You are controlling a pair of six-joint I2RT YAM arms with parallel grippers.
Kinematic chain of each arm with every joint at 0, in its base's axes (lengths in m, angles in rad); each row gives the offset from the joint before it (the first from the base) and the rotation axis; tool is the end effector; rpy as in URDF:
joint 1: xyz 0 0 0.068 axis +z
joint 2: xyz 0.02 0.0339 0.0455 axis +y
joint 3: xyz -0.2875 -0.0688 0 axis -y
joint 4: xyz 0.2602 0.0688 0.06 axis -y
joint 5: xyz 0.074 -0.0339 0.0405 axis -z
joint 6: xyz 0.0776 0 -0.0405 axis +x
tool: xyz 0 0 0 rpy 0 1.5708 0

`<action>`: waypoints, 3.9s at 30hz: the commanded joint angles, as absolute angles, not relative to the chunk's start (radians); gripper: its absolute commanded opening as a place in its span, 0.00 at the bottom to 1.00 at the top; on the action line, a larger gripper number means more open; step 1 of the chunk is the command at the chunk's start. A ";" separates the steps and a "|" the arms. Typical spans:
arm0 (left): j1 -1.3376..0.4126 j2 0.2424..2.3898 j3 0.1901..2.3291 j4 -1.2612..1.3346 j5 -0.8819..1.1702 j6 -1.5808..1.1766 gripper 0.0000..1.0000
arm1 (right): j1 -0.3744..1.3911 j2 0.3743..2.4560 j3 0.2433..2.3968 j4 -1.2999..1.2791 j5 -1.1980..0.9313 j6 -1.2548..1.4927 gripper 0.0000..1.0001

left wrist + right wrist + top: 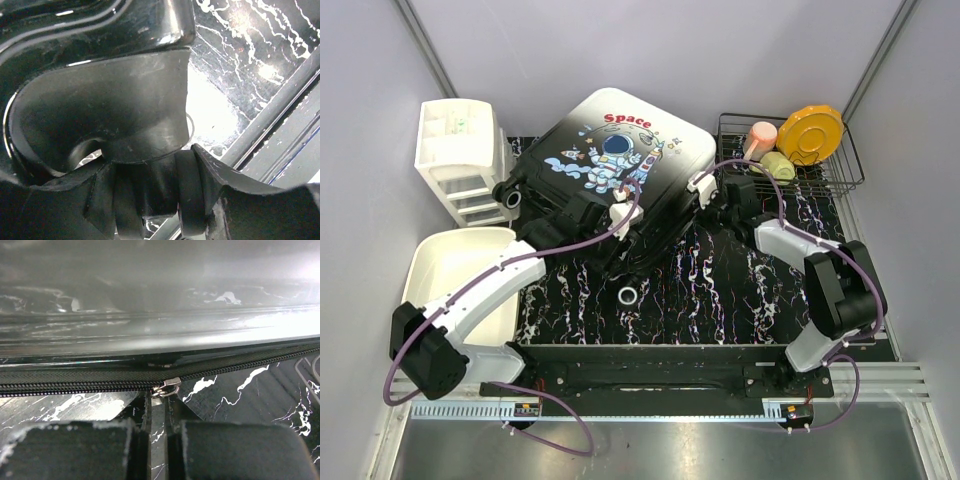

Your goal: Open, take out, and arrange the luggage

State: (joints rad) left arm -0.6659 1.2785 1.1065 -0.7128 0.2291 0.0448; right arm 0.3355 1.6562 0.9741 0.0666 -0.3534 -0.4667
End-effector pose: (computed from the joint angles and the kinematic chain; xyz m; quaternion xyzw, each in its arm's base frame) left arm 0.2239 -0.1983 0.2876 0.3615 0.8638 -0.2046 0.2852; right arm 0.3728 0.1584 0.1977 -0.4157 0.7733 0.1261 0.4618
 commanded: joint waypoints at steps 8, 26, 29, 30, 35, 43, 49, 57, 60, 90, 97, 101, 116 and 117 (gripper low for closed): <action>-0.646 1.111 1.020 -1.000 0.319 0.399 0.00 | 0.337 1.453 0.858 -0.130 -0.365 -0.486 0.00; -0.236 1.111 1.025 -1.063 0.250 0.676 0.00 | 0.105 1.302 0.856 -0.316 -0.465 -0.604 0.00; -0.207 1.127 1.025 -1.049 0.241 0.713 0.00 | 0.069 1.328 0.865 -0.336 -0.527 -0.679 0.00; -0.201 1.134 1.025 -1.042 0.241 0.722 0.00 | 0.046 1.342 0.886 -0.337 -0.549 -0.690 0.00; -0.157 1.199 1.057 -1.019 0.256 0.753 0.00 | 0.029 1.462 1.001 -0.334 -0.632 -0.741 0.00; -0.126 1.247 1.095 -1.020 0.275 0.795 0.00 | -0.089 1.594 1.172 -0.339 -0.768 -0.840 0.00; -0.126 1.243 1.077 -1.017 0.275 0.825 0.00 | -0.086 1.713 1.258 -0.313 -0.854 -0.914 0.00; -0.114 1.285 1.317 -1.089 0.429 0.609 0.64 | -0.034 1.730 1.192 -0.376 -0.913 -1.018 0.00; -0.037 1.322 1.434 -1.094 0.588 0.467 0.88 | -0.005 1.677 1.129 -0.425 -0.928 -1.063 0.00; -0.031 1.729 1.681 -0.955 0.456 0.153 0.79 | 0.149 1.374 1.040 -0.811 -0.930 -1.044 0.00; -0.028 1.831 1.755 -0.989 0.411 0.221 0.60 | 0.071 1.555 1.237 -0.899 -0.890 -1.229 0.00; -0.028 1.859 1.784 -0.992 0.388 0.239 0.60 | 0.066 1.643 1.351 -1.001 -0.907 -1.363 0.00; -0.043 1.448 1.645 -1.283 0.583 0.783 0.99 | 0.066 1.575 1.210 -0.868 -0.983 -0.988 0.00; -0.043 1.433 1.625 -1.345 0.583 0.861 0.99 | 0.066 1.566 1.198 -0.850 -0.979 -0.961 0.00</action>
